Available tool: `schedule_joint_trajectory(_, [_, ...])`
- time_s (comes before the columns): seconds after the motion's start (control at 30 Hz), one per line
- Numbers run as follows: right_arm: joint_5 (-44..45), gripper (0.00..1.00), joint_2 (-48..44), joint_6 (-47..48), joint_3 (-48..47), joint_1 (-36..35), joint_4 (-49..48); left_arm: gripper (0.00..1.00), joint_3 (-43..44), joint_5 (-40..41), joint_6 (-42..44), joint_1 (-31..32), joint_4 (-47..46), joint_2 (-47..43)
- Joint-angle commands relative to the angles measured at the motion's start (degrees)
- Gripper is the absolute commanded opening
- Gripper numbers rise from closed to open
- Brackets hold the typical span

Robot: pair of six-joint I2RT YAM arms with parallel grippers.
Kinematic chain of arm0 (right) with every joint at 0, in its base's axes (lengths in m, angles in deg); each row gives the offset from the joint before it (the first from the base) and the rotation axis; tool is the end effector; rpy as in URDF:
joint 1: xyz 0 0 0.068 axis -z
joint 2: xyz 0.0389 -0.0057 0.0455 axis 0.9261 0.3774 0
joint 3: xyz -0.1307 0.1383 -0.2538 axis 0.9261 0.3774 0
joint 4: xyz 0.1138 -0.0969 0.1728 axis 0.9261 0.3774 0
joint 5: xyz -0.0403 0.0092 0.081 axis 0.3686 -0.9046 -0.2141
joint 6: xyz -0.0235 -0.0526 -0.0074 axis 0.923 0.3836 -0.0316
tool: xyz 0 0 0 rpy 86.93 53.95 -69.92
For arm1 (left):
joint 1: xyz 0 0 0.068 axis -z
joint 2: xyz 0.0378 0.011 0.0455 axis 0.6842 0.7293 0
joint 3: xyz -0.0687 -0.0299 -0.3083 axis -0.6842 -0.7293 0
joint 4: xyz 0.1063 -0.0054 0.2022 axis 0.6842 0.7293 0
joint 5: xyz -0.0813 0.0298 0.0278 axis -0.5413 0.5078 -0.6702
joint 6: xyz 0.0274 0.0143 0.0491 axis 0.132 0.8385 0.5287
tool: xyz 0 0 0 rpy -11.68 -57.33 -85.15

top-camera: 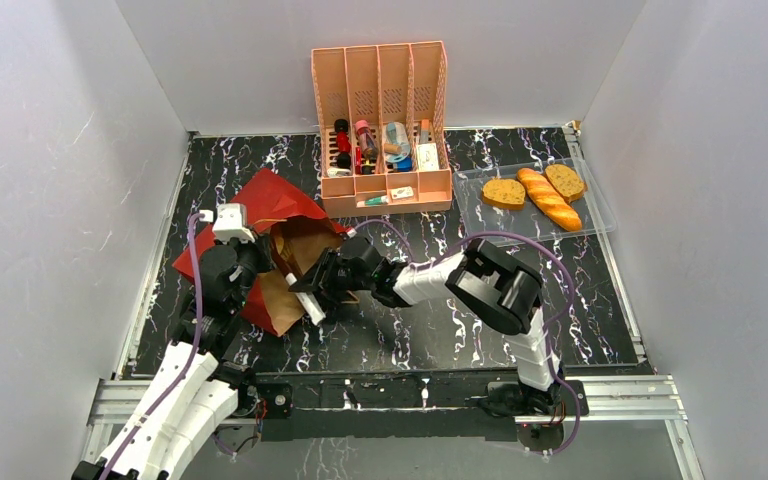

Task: Take the fake bread out of the paper bag
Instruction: Take out the fake bread from the paper bag.

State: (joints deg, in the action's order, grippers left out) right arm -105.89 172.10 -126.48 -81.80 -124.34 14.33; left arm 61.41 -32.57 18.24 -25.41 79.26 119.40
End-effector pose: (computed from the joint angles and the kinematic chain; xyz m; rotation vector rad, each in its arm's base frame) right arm 0.2290 0.3691 0.2041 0.3910 2.5527 1.6194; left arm 0.0928 -0.0207 0.3187 -0.0788 1.6618 -0.2232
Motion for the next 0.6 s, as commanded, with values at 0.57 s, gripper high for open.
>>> schedule_joint_trajectory(0.57, [-3.32, 0.48, 6.58, 0.12, -10.59, -0.25, 2.09, 0.0, -0.6, -4.77, 0.7, 0.4, -3.6, -0.64])
